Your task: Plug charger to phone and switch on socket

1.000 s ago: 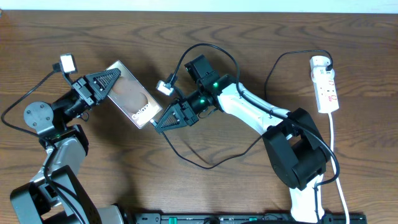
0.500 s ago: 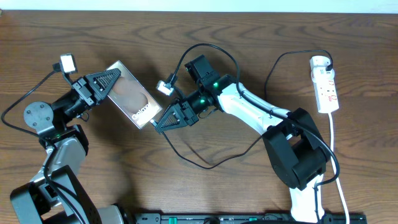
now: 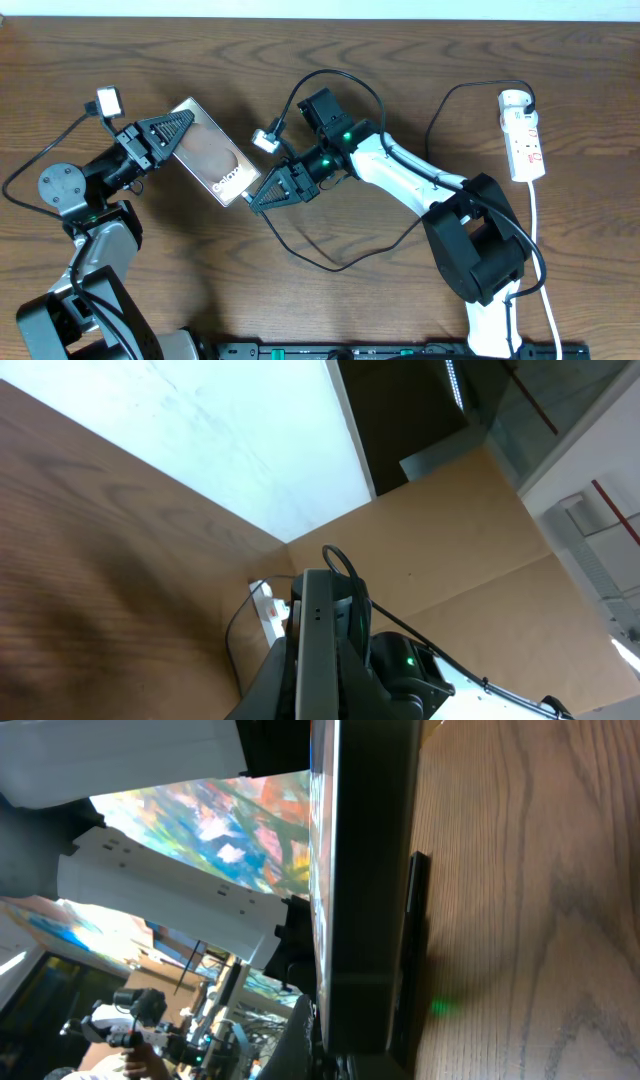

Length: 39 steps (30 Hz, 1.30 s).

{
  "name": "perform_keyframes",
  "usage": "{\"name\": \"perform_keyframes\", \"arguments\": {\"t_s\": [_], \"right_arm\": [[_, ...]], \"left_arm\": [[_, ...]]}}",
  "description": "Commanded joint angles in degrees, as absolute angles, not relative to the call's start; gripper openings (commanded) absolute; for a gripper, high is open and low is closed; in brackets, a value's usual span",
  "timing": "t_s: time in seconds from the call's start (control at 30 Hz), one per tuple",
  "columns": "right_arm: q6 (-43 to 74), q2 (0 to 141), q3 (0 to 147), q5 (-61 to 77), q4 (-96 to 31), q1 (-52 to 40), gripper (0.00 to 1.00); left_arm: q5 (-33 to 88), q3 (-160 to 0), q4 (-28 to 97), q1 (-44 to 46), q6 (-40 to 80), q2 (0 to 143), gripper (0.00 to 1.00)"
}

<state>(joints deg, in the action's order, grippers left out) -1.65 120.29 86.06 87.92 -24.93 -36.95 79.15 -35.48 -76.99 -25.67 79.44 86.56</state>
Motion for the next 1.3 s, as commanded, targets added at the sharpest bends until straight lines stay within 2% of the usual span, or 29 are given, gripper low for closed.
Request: {"name": "perform_keyframes", "arguments": {"t_s": [0.0, 0.7, 1.27], "right_arm": [[-1.1, 120.7, 86.4, 89.5, -24.4, -35.3, 0.01], [-1.1, 120.7, 86.4, 89.5, -23.9, -34.9, 0.01], [-1.1, 120.7, 86.4, 89.5, -23.3, -34.9, 0.01]], "left_arm": [[81.3, -36.3, -77.7, -25.1, 79.1, 85.6, 0.07], [80.2, -36.3, -77.7, -25.1, 79.2, 85.6, 0.07], [79.4, -36.3, -77.7, -20.8, 76.4, 85.6, 0.07]]}}
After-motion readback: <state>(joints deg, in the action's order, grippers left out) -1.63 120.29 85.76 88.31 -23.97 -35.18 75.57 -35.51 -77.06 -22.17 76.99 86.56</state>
